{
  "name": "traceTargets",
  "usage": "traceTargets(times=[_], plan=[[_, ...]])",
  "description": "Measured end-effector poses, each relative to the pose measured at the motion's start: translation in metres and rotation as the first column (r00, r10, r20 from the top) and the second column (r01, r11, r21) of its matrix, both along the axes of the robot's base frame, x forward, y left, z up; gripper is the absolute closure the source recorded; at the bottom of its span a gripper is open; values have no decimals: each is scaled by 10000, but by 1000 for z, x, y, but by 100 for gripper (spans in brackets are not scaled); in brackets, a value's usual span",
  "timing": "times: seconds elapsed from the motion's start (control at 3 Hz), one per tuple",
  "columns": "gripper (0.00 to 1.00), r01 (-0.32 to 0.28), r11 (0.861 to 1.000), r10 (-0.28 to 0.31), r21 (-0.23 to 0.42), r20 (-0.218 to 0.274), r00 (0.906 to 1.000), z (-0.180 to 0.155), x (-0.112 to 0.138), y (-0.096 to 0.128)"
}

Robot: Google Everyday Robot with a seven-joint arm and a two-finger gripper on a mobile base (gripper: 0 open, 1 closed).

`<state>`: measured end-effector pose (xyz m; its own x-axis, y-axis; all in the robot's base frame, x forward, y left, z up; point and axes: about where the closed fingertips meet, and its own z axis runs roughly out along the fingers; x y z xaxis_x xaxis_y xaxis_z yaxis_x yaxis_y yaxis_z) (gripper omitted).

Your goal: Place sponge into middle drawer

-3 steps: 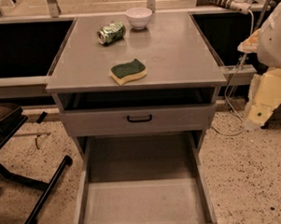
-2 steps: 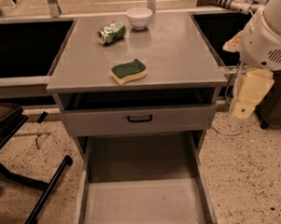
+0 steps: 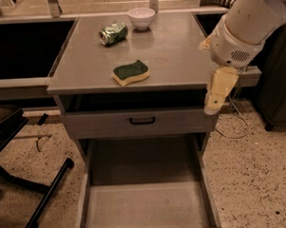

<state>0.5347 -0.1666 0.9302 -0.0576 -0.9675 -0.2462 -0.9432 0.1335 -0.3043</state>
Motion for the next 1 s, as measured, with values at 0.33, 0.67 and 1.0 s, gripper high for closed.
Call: traceTargets(times=[0.33,0.67,1.0], plan=[[0,-452,9988,454,184,-120,9989,-10,21,18],[0,-453,9988,456,184,-120,9989,-10,21,18],[0,-794,9966,796,227,-82,9968,-13,31,27]])
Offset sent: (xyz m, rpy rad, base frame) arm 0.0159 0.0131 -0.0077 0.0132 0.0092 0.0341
